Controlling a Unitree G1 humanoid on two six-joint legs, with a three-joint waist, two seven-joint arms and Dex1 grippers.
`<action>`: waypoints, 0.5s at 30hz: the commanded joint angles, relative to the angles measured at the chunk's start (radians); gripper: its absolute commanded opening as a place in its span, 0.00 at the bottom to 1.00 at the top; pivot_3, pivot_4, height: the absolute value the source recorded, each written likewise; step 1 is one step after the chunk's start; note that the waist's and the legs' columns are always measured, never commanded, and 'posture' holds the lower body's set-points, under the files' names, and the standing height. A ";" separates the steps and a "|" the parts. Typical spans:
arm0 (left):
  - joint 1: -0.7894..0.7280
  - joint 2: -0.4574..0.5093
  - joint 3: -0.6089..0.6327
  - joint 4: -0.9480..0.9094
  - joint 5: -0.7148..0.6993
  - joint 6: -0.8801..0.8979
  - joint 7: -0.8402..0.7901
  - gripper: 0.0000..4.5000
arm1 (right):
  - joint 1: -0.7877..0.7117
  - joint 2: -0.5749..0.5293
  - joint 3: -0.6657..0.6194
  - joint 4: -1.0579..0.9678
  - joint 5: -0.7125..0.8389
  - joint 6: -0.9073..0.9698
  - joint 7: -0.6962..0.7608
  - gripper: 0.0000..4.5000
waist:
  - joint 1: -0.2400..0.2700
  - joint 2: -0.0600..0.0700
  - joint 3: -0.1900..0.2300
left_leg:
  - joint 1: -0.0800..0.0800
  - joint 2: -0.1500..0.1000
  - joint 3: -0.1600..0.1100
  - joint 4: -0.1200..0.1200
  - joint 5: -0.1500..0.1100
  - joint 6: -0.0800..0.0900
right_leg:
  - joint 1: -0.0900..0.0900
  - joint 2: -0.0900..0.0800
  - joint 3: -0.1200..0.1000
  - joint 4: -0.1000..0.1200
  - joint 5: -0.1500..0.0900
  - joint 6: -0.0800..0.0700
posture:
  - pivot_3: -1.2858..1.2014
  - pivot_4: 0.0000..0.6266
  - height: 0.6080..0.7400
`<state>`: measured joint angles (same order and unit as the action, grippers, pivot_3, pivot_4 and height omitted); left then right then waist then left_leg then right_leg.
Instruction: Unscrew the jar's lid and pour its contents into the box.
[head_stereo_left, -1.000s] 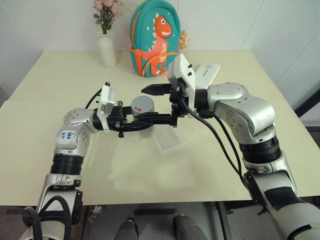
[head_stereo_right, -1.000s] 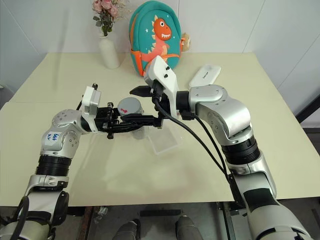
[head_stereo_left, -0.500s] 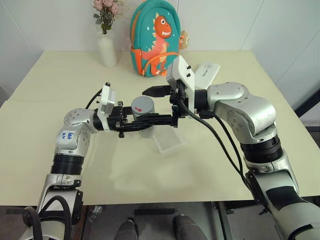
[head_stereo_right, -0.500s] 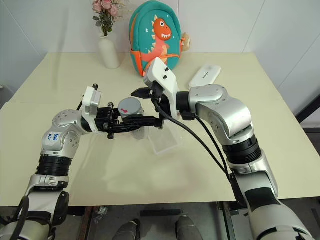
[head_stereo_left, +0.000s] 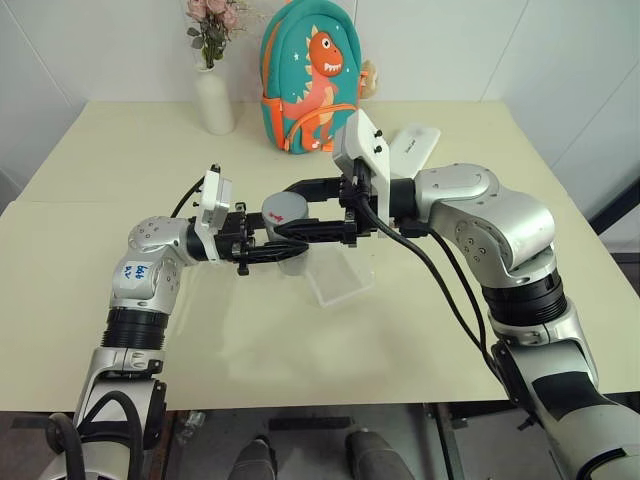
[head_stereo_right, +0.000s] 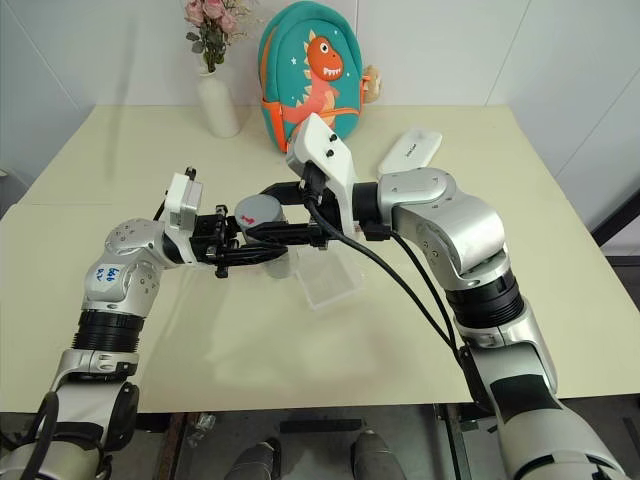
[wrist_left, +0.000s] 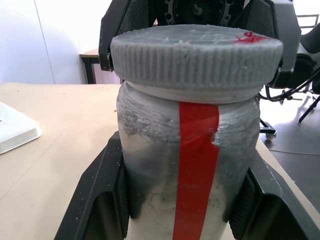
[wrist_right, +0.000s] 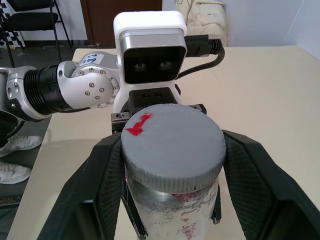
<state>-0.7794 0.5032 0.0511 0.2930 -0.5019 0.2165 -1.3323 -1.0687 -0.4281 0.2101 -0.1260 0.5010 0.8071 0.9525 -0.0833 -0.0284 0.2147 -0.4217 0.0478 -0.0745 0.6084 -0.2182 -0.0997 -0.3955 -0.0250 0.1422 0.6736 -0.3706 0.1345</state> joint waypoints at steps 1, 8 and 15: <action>-0.001 0.012 -0.010 -0.005 0.009 0.005 -0.013 0.44 | -0.043 -0.007 -0.055 -0.045 0.024 -0.028 0.009 0.56 | 0.000 0.000 0.000 | 0.000 0.000 0.000 0.000 0.000 0.000 | 0.000 0.000 0.000 0.000 0.000 0.000 | 0.52 0.24 1.00; 0.006 0.024 -0.027 -0.005 0.015 0.018 -0.023 0.44 | -0.068 -0.010 -0.081 -0.009 0.021 -0.059 0.021 0.56 | 0.000 0.000 0.000 | 0.000 0.000 0.000 0.000 0.000 0.000 | 0.000 0.000 0.000 0.000 0.000 0.000 | 0.52 0.24 1.00; 0.010 0.035 -0.040 -0.012 0.018 0.038 -0.032 0.44 | -0.084 -0.019 -0.089 0.020 0.007 -0.095 0.042 0.56 | 0.000 0.000 0.000 | 0.000 0.000 0.000 0.000 0.000 0.000 | 0.000 0.000 0.000 0.000 0.000 0.000 | 0.52 0.24 1.00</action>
<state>-0.7840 0.5222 0.0370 0.2855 -0.5010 0.2419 -1.3344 -1.0891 -0.4286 0.2101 -0.0746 0.5007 0.7829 1.0021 -0.0835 -0.0284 0.2147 -0.4217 0.0479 -0.0745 0.6084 -0.2182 -0.0997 -0.3955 -0.0250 0.1421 0.6736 -0.3706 0.1345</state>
